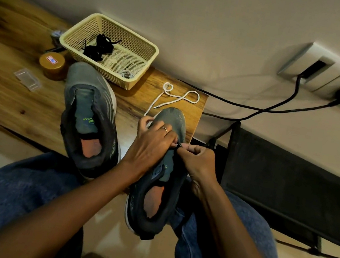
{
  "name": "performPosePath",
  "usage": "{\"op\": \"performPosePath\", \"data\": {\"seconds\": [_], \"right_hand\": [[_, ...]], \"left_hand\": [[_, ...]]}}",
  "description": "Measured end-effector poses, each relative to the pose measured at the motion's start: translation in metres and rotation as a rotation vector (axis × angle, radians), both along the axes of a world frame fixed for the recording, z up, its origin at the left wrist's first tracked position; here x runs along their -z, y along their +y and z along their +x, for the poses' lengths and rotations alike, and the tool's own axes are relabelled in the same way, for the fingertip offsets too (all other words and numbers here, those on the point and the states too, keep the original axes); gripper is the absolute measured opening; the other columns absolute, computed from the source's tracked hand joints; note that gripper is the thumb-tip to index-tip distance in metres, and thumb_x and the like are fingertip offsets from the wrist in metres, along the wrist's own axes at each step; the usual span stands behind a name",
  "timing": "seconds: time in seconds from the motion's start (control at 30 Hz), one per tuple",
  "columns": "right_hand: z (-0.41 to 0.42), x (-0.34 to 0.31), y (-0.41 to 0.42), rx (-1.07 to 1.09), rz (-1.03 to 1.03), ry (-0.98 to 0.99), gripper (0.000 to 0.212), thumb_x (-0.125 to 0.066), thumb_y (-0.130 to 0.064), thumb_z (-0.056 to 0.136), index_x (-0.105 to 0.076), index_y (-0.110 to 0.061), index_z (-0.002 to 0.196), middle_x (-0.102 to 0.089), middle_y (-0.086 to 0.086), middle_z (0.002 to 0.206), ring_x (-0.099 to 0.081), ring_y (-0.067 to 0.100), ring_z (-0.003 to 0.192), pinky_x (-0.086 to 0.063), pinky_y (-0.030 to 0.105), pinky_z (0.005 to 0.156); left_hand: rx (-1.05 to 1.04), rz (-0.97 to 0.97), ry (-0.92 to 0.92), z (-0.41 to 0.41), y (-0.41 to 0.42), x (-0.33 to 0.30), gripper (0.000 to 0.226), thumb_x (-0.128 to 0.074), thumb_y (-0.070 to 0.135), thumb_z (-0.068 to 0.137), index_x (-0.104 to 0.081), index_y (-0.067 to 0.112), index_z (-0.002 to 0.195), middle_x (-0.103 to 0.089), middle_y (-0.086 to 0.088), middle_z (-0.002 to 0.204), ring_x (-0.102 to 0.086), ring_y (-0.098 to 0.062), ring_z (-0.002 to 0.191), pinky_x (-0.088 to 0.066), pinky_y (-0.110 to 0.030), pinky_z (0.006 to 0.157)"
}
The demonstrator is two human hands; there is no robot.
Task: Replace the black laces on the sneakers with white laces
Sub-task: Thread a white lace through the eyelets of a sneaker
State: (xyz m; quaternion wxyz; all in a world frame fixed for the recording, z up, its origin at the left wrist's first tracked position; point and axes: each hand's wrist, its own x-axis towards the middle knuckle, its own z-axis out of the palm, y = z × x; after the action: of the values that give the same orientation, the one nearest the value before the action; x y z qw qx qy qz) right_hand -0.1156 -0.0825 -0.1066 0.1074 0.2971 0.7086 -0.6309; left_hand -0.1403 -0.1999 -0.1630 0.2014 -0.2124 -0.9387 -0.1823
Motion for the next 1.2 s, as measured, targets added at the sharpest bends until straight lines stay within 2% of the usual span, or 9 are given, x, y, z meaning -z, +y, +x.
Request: {"op": "performPosePath", "data": {"seconds": [0.2, 0.3, 0.4, 0.47, 0.57, 0.8, 0.97, 1.1, 1.2], "right_hand": [[0.002, -0.003, 0.003, 0.005, -0.054, -0.004, 0.013, -0.065, 0.005, 0.081, -0.070, -0.004, 0.073, -0.067, 0.009, 0.069, -0.062, 0.017, 0.064, -0.054, 0.022, 0.058], [0.003, -0.002, 0.005, 0.034, -0.051, 0.013, 0.011, -0.066, 0.005, 0.081, -0.072, -0.004, 0.079, -0.069, 0.010, 0.073, -0.064, 0.016, 0.064, -0.055, 0.022, 0.060], [0.004, 0.000, 0.004, 0.044, 0.091, 0.029, 0.011, -0.070, 0.000, 0.078, -0.074, -0.010, 0.076, -0.072, 0.009, 0.077, -0.068, 0.018, 0.072, -0.058, 0.031, 0.071], [0.005, 0.000, 0.003, 0.001, 0.188, 0.059, 0.017, -0.071, -0.003, 0.078, -0.072, -0.017, 0.069, -0.070, 0.000, 0.070, -0.065, 0.010, 0.066, -0.056, 0.028, 0.069], [0.005, -0.002, 0.004, -0.076, 0.256, 0.097, 0.019, -0.070, -0.004, 0.079, -0.071, -0.019, 0.067, -0.067, -0.003, 0.067, -0.061, 0.004, 0.062, -0.054, 0.025, 0.065], [0.004, -0.004, 0.007, -0.112, 0.266, 0.097, 0.007, -0.069, -0.001, 0.081, -0.075, -0.004, 0.082, -0.070, 0.007, 0.077, -0.059, 0.005, 0.064, -0.053, 0.022, 0.064], [0.003, -0.002, 0.005, -0.122, 0.283, 0.093, 0.012, -0.066, -0.003, 0.082, -0.074, -0.009, 0.076, -0.073, 0.010, 0.081, -0.066, 0.013, 0.074, -0.057, 0.036, 0.075], [0.006, -0.001, 0.003, -0.112, 0.278, 0.101, 0.024, -0.063, -0.002, 0.084, -0.071, -0.017, 0.068, -0.073, 0.008, 0.080, -0.069, 0.017, 0.078, -0.058, 0.039, 0.076], [0.007, 0.000, 0.003, -0.094, 0.264, 0.094, 0.020, -0.063, -0.002, 0.085, -0.073, -0.015, 0.073, -0.073, 0.007, 0.081, -0.070, 0.020, 0.080, -0.058, 0.039, 0.077]], "left_hand": [[0.014, -0.031, 0.037, -0.002, -0.003, -0.003, 0.025, -0.045, 0.033, 0.088, -0.065, 0.020, 0.081, -0.058, 0.005, 0.077, -0.054, -0.016, 0.082, -0.028, -0.037, 0.092], [0.008, -0.056, 0.009, -0.004, -0.002, -0.005, 0.012, -0.061, 0.032, 0.080, -0.065, 0.021, 0.085, -0.061, 0.002, 0.084, -0.053, -0.020, 0.086, -0.040, -0.038, 0.082], [0.081, -0.030, -0.102, -0.011, -0.006, -0.005, 0.020, -0.072, 0.029, 0.076, -0.068, 0.024, 0.095, -0.068, 0.003, 0.099, -0.052, -0.023, 0.102, -0.044, -0.041, 0.081], [0.160, 0.044, -0.139, -0.015, -0.008, -0.007, 0.019, -0.068, 0.027, 0.076, -0.071, 0.024, 0.094, -0.071, 0.005, 0.098, -0.044, -0.018, 0.107, -0.042, -0.044, 0.084], [0.190, 0.030, -0.137, -0.020, -0.010, -0.009, 0.019, -0.064, 0.029, 0.072, -0.073, 0.022, 0.087, -0.072, 0.003, 0.089, -0.046, -0.018, 0.103, -0.040, -0.043, 0.086], [0.234, -0.044, -0.023, -0.022, -0.010, -0.006, 0.011, -0.065, 0.022, 0.077, -0.071, 0.021, 0.086, -0.070, 0.005, 0.083, -0.047, -0.015, 0.095, -0.031, -0.036, 0.084], [0.261, -0.090, -0.015, -0.021, -0.012, -0.008, 0.019, -0.052, 0.023, 0.081, -0.070, 0.019, 0.086, -0.071, 0.004, 0.085, -0.060, -0.020, 0.087, -0.034, -0.035, 0.083], [0.294, -0.132, -0.023, -0.023, -0.013, -0.009, 0.016, -0.062, 0.016, 0.077, -0.072, 0.017, 0.089, -0.072, 0.002, 0.086, -0.064, -0.023, 0.086, -0.043, -0.037, 0.080], [0.315, -0.126, -0.039, -0.022, -0.014, -0.011, 0.022, -0.065, 0.013, 0.073, -0.073, 0.015, 0.092, -0.073, 0.000, 0.088, -0.064, -0.024, 0.086, -0.048, -0.037, 0.075]]}}
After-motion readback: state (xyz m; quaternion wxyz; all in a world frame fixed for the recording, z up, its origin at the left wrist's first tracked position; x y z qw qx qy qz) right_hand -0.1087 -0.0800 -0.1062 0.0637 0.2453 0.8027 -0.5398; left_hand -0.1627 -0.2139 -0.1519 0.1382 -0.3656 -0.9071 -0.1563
